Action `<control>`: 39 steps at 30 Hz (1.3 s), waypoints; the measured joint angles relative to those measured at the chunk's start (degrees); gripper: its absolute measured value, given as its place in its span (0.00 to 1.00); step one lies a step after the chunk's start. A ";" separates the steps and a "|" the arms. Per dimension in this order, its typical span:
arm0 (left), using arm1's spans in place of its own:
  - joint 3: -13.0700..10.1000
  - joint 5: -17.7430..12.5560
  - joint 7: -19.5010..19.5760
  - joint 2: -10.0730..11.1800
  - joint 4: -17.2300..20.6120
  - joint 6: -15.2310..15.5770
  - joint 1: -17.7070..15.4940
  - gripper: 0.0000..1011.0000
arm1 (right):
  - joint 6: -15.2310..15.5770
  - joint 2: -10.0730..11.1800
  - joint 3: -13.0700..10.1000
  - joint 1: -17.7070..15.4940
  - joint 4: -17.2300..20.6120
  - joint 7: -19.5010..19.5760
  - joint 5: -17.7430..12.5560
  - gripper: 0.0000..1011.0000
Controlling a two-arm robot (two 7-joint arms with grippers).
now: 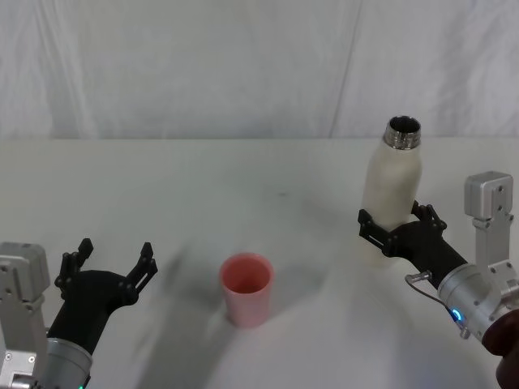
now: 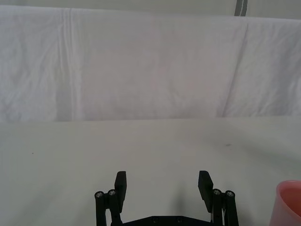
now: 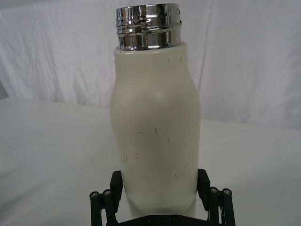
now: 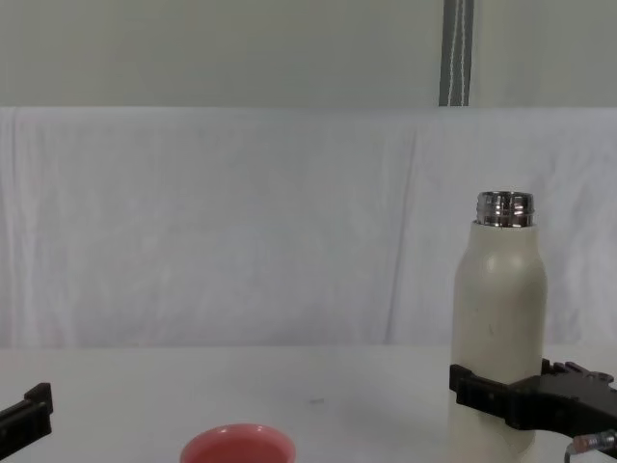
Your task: Grasp the thermos with one hand and pour water into the cup lid.
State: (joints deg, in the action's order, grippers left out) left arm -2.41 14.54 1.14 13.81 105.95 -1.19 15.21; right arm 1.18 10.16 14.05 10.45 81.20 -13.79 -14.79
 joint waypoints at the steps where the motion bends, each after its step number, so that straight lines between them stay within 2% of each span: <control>1: 0.00 0.00 0.00 0.00 0.00 0.00 0.00 0.99 | 0.04 0.05 0.01 -0.13 0.11 -0.07 -0.03 0.99; 29: 0.00 0.00 0.00 0.00 0.00 0.00 0.00 0.99 | 0.80 1.15 -0.29 -2.93 2.36 0.01 -0.42 0.99; 39: 0.00 0.00 0.00 0.00 0.00 0.00 0.00 0.99 | 0.93 1.69 -0.68 -4.83 4.70 0.60 -0.40 0.99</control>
State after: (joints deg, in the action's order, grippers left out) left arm -2.41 14.54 1.14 13.81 105.95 -1.19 15.21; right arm 2.11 11.85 13.37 5.62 85.90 -13.18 -15.19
